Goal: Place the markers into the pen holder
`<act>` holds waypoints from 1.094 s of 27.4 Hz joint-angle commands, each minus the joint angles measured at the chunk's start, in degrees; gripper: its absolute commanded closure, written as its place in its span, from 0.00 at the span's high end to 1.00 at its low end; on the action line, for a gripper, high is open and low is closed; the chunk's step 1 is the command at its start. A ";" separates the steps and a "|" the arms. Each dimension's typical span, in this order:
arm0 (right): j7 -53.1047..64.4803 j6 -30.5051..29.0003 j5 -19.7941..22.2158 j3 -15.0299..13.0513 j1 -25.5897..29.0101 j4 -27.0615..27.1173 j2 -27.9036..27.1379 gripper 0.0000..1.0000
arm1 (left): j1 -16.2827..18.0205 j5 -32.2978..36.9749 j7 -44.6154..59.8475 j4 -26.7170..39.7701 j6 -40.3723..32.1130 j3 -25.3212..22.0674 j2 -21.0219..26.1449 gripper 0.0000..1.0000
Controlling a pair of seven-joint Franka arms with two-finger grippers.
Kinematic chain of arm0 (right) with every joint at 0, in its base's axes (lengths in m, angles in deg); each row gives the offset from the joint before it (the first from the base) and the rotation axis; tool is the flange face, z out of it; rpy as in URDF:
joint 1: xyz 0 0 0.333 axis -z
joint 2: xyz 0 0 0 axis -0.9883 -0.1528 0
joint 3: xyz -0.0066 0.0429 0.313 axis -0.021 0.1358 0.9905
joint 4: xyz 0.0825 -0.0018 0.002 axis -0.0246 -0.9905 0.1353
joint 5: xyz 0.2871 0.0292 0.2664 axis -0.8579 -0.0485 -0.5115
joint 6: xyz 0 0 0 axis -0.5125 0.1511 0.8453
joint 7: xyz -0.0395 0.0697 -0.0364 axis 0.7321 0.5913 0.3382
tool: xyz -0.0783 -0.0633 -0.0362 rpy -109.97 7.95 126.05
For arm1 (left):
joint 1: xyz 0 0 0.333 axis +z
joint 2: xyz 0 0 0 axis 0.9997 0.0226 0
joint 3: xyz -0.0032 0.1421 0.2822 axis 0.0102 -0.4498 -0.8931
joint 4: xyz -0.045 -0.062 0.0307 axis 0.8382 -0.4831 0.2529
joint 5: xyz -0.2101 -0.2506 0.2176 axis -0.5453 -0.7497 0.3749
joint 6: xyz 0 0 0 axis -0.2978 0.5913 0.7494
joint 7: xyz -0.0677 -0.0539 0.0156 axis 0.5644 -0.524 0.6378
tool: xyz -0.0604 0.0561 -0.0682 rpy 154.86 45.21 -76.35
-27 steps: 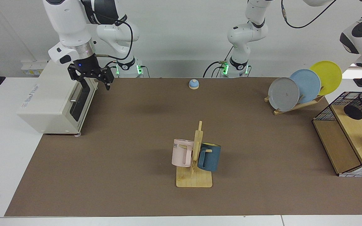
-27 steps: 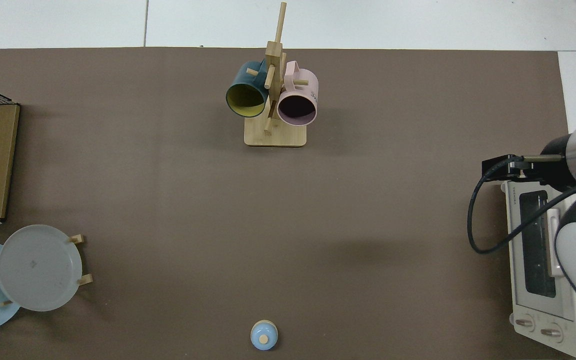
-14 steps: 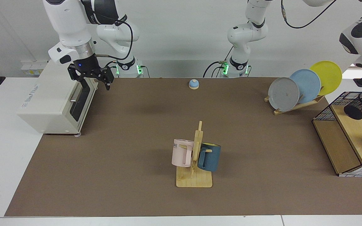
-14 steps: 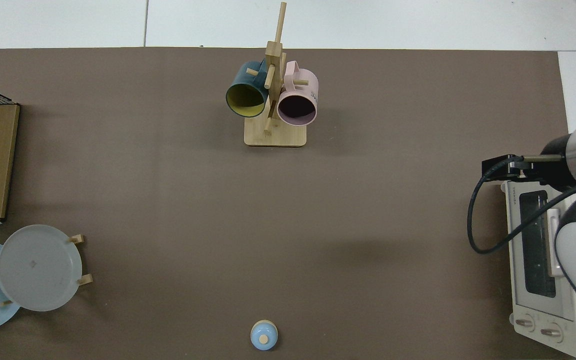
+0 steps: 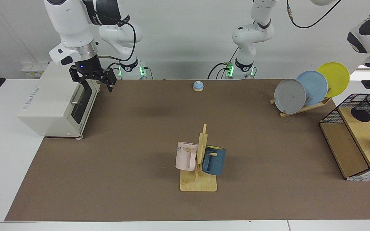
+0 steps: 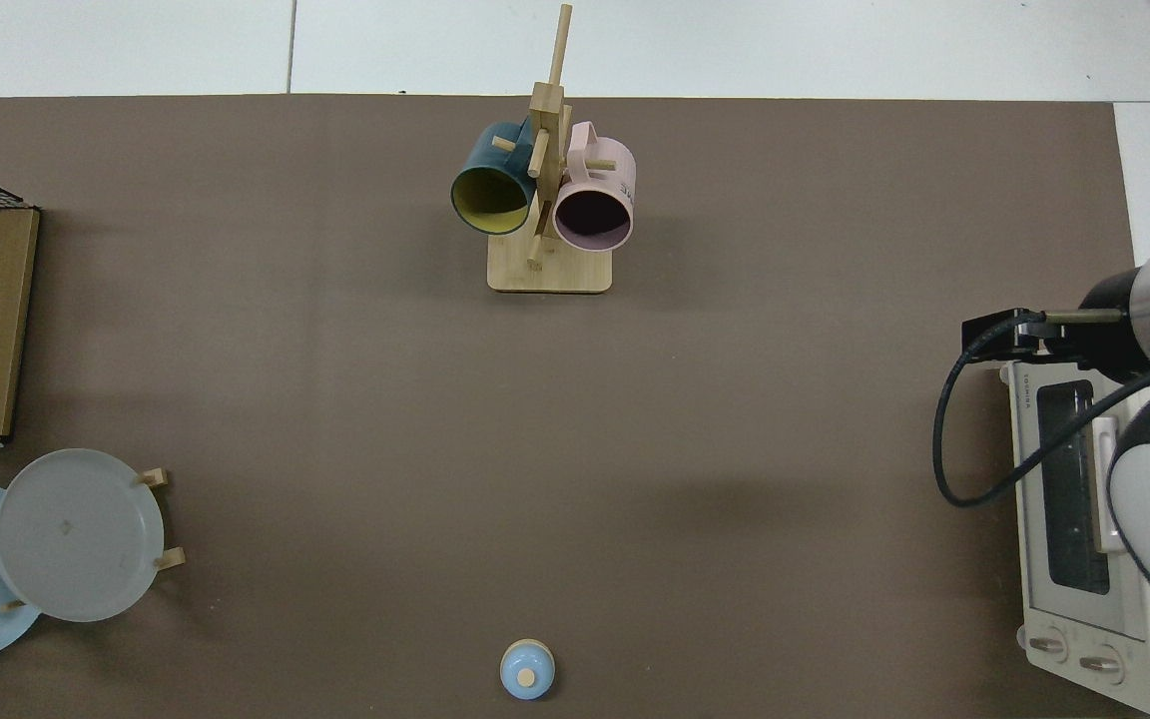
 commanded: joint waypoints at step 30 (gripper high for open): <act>1.20 0.38 0.08 0.03 0.16 -0.09 0.53 1.00 | -11.09 -40.46 80.49 -9.31 -42.82 16.99 -2.31 1.00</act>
